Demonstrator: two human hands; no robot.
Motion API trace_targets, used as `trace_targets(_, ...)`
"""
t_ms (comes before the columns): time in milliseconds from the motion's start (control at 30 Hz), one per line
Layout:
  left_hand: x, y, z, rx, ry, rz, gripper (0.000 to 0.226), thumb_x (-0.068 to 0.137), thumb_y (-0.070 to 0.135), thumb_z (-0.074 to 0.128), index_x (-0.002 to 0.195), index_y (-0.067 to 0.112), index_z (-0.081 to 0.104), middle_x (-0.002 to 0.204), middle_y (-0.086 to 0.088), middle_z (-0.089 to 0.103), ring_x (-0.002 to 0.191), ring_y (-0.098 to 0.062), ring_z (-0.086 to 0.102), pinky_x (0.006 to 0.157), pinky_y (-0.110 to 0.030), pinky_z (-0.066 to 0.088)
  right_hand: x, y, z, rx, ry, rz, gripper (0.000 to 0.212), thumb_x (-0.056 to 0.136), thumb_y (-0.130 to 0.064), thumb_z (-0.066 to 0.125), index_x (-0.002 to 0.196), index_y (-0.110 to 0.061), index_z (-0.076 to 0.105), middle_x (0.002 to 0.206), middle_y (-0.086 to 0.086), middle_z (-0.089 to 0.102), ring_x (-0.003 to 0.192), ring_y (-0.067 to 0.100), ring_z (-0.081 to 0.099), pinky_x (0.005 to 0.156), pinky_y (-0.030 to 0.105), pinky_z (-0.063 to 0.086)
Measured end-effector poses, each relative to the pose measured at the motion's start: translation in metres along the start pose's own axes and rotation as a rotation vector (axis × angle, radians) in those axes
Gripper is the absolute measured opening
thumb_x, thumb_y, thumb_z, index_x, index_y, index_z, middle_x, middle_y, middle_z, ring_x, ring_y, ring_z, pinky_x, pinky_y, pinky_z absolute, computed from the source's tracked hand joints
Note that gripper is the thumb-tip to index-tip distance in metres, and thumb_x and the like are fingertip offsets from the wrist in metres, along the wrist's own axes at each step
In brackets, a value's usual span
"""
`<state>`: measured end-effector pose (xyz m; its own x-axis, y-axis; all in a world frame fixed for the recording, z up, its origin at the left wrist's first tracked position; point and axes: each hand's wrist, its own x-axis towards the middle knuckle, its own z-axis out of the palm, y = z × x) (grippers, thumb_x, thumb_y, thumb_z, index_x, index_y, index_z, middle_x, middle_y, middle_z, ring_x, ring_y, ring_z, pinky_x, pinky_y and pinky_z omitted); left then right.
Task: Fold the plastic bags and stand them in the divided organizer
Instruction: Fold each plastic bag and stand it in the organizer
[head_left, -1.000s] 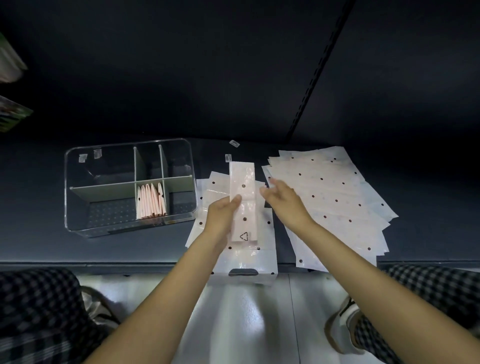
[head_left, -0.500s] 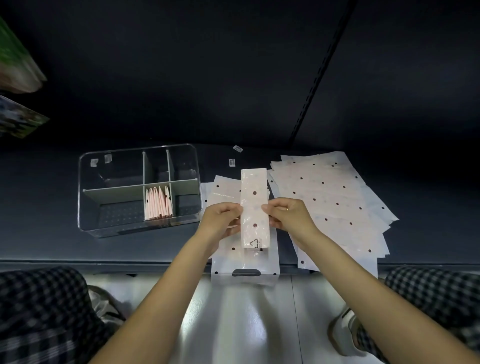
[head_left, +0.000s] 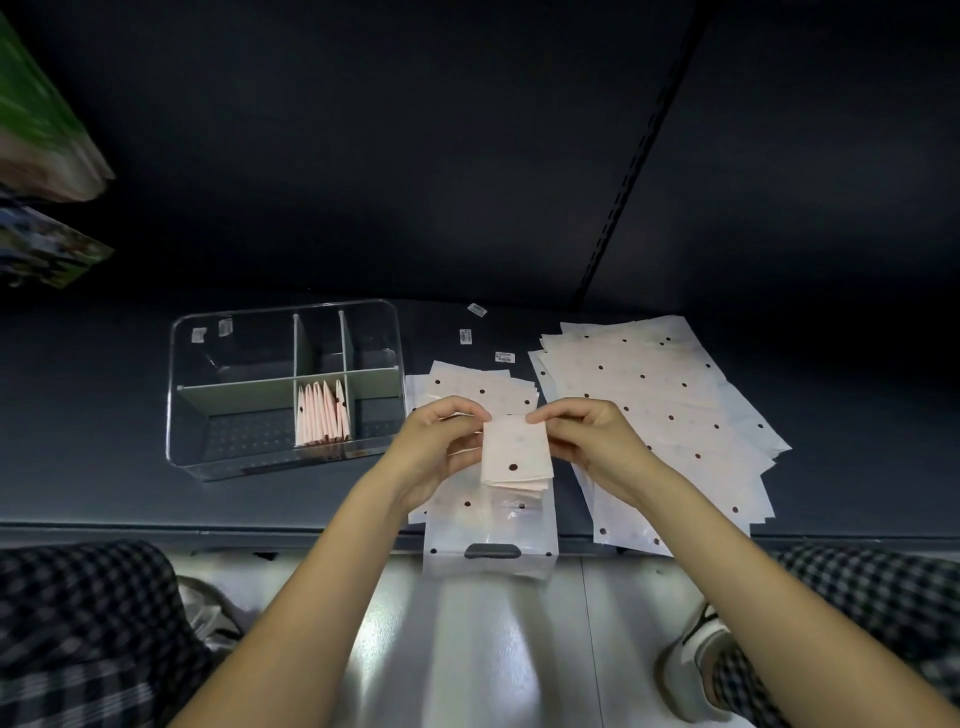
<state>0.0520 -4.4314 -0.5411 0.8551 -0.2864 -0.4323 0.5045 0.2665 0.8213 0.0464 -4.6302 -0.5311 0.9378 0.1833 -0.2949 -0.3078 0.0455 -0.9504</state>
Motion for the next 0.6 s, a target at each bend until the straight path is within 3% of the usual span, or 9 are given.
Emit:
trace_targets(100,-0.001,0.002,0.002,0.013,0.019,-0.018,0.025,0.090,0.000,0.051,0.074,0.010,0.067,0.078,-0.006,0.069,0.067,-0.014,0.067,0.059,-0.023,0.054,-0.002,-0.003,0.002,-0.097,0.022,-0.062,0.034,0.088,0.007,0.055,0.073,-0.015,0.075,0.080,-0.003,0.073,0.080,0.009,0.069,0.069,0.018,0.054)
trace_targets(267,0.000,-0.004,0.011,0.182,0.149,0.057,0.011,0.085,0.001,0.064,0.080,0.010,0.061,0.073,-0.002,0.069,0.070,-0.014,0.067,0.059,-0.023,0.054,-0.002,-0.007,0.001,-0.286,0.048,-0.097,0.034,0.088,0.009,0.050,0.081,-0.013,0.074,0.086,0.001,0.072,0.082,0.009,0.067,0.075,0.019,0.056)
trace_targets(400,0.000,-0.007,0.018,0.336,0.182,0.181,0.019,0.082,-0.001,0.067,0.078,0.011,0.053,0.061,-0.001,0.063,0.066,-0.015,0.060,0.070,-0.031,0.057,-0.001,-0.006,0.003,-0.303,0.046,-0.068,0.029,0.094,-0.007,0.048,0.096,-0.022,0.071,0.100,-0.005,0.071,0.093,0.005,0.065,0.083,0.018,0.052)
trace_targets(500,0.000,-0.006,0.023,0.456,0.156,0.267,0.022,0.082,0.000,0.069,0.079,0.013,0.051,0.057,0.004,0.062,0.056,-0.009,0.055,0.070,-0.032,0.054,0.000,-0.002,0.006,-0.475,0.042,-0.122,0.013,0.089,-0.016,0.062,0.087,-0.021,0.074,0.086,-0.011,0.072,0.079,-0.001,0.063,0.074,0.011,0.048)
trace_targets(600,0.000,-0.004,0.025,0.471,0.152,0.275,0.017,0.082,0.002,0.069,0.088,0.013,0.058,0.066,-0.002,0.066,0.061,-0.012,0.058,0.073,-0.033,0.055,0.003,-0.002,0.006,-0.513,0.134,-0.173,0.018,0.086,-0.014,0.067,0.074,-0.026,0.072,0.073,-0.016,0.069,0.065,-0.007,0.058,0.064,0.006,0.043)
